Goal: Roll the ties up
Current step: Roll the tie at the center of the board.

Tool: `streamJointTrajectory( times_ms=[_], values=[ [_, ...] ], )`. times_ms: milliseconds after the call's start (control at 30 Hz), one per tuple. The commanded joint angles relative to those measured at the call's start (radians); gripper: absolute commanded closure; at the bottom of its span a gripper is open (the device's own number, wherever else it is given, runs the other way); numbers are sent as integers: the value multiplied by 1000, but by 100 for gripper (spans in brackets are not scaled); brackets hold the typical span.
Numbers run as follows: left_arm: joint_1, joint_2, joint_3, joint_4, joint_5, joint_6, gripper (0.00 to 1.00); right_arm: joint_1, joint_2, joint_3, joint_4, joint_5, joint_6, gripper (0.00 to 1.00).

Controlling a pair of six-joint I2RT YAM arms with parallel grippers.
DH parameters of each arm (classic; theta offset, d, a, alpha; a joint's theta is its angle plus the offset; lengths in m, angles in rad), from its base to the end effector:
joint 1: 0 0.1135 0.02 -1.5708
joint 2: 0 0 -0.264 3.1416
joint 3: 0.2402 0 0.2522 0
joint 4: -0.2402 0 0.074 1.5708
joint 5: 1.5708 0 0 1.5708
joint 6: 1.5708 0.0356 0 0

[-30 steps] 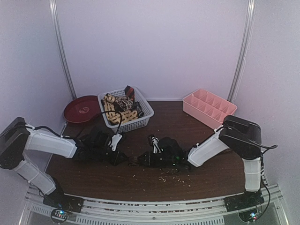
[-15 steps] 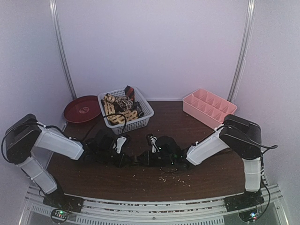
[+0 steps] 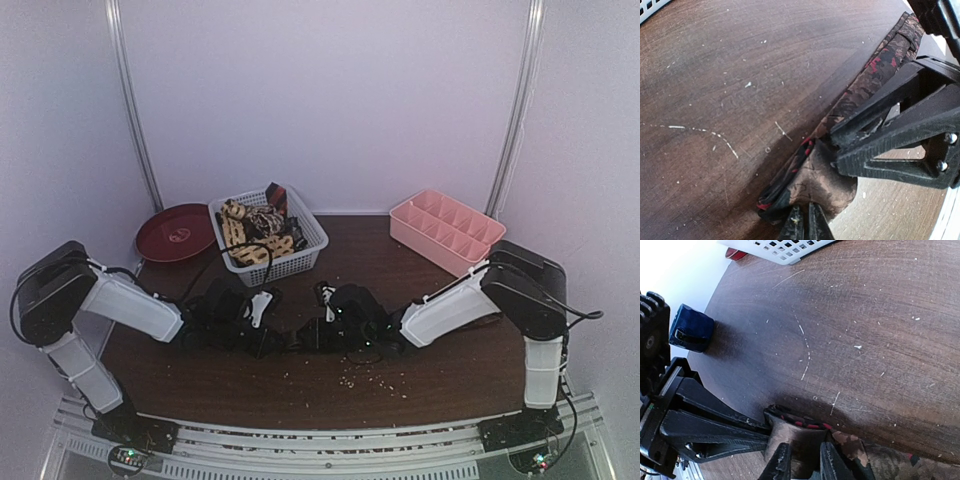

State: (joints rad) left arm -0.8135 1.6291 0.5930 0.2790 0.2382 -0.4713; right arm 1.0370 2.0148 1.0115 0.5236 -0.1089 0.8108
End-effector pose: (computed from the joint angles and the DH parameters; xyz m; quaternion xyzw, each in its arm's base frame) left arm 0.1936 -0.2171 0.1223 0.2016 0.8905 -0.3228 0.2492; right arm 0.2067 0.3573 0.1271 -0.1244 0.8449 0.4415 0.2752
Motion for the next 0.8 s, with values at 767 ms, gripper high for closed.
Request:
streamJointTrajectory(
  times_ms=[767],
  values=[
    [-7, -79, -5, -205, -185, -120, 95, 28, 47, 55, -142, 80, -62, 85]
  ],
)
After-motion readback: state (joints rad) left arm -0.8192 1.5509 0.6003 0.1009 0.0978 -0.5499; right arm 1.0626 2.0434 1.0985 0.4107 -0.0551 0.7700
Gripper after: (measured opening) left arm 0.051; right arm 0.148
